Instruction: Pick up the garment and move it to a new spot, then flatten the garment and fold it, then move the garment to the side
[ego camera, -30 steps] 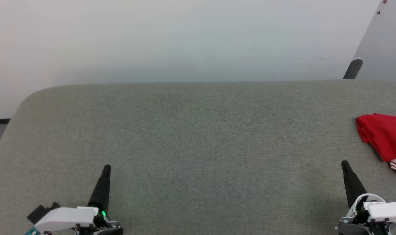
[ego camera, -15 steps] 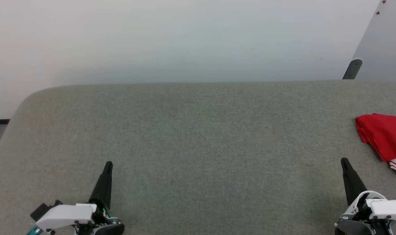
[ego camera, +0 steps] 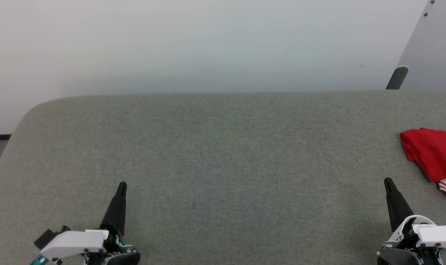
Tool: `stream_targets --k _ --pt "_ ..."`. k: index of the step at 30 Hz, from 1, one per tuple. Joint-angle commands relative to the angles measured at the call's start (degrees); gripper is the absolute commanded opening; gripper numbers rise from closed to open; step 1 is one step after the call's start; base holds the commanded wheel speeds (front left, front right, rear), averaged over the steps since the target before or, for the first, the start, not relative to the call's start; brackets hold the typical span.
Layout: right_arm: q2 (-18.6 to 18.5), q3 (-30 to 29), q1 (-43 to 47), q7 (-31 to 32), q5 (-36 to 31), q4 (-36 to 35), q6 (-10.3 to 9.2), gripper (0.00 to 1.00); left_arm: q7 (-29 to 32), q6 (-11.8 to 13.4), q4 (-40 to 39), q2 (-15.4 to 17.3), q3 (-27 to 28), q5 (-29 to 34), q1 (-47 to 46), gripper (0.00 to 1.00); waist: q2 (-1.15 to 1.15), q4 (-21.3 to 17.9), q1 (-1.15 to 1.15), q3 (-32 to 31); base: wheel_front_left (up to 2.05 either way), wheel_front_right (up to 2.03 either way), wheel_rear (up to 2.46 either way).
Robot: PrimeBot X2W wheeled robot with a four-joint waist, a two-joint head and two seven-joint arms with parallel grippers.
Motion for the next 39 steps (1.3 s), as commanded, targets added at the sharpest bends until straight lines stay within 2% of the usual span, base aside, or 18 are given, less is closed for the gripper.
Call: stream_targets --k 1,39 --pt "0.2 -0.1 -0.2 0.2 0.1 0.0 0.02 0.00 0.0 -0.2 0.1 -0.1 0.1 0.0 -0.6 0.00 0.00 0.0 0.00 0.0 0.00 0.00 0.00" --pt "0.3 -0.2 -0.2 0.2 0.0 0.0 0.02 0.00 0.2 -0.2 0.1 -0.2 0.4 0.3 -0.6 0.00 0.00 0.0 0.00 0.0 0.00 0.00 0.00"
